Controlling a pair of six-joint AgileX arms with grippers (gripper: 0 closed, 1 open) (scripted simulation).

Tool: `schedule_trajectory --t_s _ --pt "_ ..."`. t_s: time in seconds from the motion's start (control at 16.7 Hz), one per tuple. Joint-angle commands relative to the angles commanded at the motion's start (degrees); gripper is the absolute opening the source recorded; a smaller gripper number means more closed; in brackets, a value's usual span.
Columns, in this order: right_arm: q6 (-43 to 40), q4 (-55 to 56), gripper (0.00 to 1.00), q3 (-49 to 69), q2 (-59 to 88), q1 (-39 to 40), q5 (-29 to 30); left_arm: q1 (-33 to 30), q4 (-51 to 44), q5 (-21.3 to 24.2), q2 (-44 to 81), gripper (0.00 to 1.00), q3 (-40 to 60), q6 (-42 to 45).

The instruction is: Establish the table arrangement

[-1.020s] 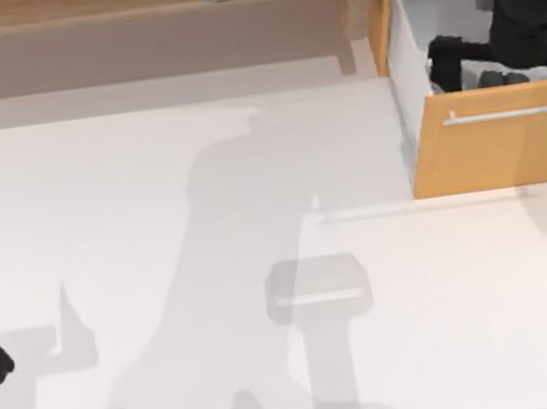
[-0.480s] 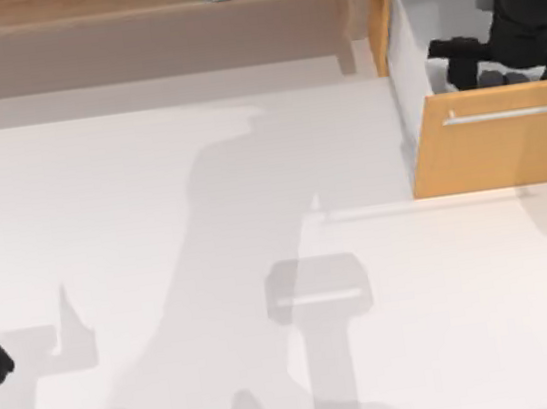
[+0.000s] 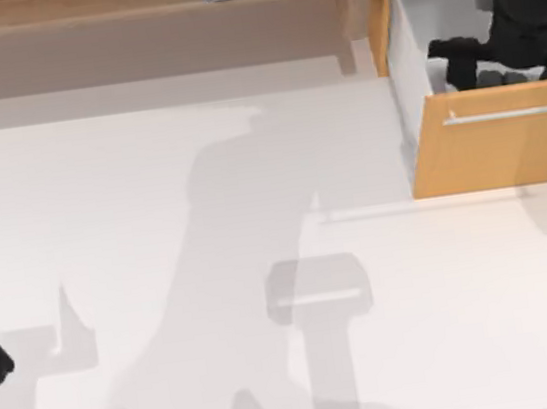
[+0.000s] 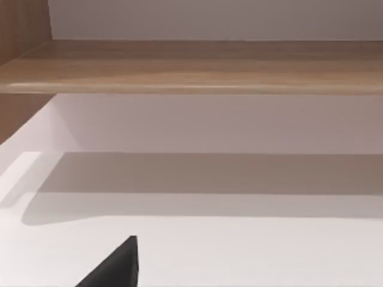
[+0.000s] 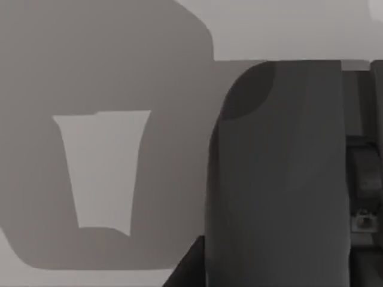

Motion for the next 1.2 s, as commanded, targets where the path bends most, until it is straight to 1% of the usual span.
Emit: schedule_trajectory --t_s 0.42,0.6,0.96,1.2 --pt "-0.3 -0.1 0.0 -0.4 -1.5 0.0 0.1 0.0 0.0 0.0 0.0 1.0 0.0 0.0" --pt "-2.0 0.2 0.0 -3.6 -5.4 0.2 0.4 0.0 0.0 0.0 0.0 1.0 0.0 0.0" --pt "-7.9 5.3 0.0 -11.6 -20.1 -1.1 0.4 0.0 0.0 0.0 0.0 1.0 0.0 0.0" --pt "-12.5 8.4 0.0 -19.4 -32.2 -3.3 0.0 0.0 0.0 0.0 0.0 1.0 0.0 0.0"
